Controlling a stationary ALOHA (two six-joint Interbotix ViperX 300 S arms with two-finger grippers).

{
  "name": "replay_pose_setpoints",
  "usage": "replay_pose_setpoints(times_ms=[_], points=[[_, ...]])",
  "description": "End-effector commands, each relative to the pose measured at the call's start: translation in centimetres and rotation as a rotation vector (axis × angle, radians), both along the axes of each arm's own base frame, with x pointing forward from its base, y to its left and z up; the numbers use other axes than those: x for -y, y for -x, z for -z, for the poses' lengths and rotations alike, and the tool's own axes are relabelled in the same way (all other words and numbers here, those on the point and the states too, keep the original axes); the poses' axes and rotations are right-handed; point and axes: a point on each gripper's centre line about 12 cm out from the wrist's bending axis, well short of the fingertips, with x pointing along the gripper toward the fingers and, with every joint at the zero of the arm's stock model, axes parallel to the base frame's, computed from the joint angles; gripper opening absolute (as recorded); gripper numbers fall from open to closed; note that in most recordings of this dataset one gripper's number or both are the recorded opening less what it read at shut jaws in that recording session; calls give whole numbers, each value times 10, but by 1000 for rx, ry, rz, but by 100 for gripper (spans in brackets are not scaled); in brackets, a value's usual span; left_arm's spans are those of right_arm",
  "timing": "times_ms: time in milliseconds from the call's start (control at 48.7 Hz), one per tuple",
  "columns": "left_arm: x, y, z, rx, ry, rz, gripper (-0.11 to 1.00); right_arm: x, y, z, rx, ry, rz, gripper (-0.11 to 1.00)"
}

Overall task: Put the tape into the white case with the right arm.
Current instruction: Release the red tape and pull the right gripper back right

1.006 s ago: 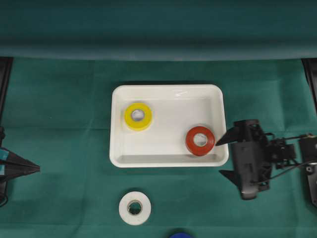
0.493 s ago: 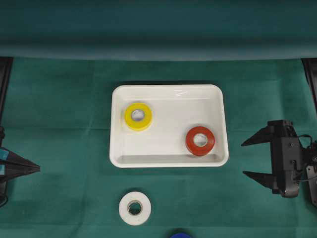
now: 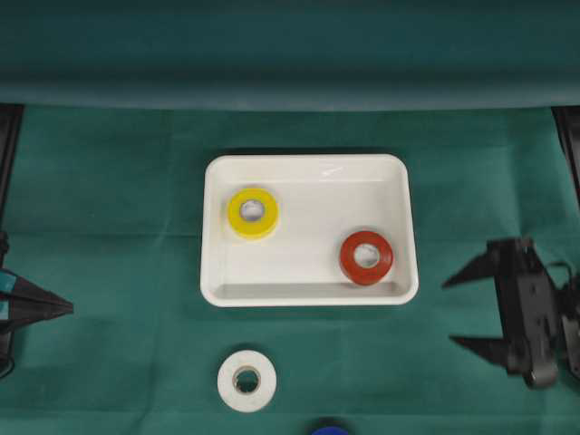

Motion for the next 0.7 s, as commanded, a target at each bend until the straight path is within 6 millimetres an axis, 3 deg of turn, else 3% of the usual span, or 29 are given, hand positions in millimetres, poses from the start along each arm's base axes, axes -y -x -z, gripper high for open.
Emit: replay_pose_setpoints(times_ms=[0, 287, 677], points=[[0, -1, -5, 12, 1, -3, 0, -12, -2, -2, 12, -12, -49, 76], [0, -1, -6, 14, 1, -3, 0, -41, 2, 0, 10, -22, -182, 76], [0, -2, -6, 14, -1, -3, 0, -46, -5, -6, 55, -35, -208, 76]])
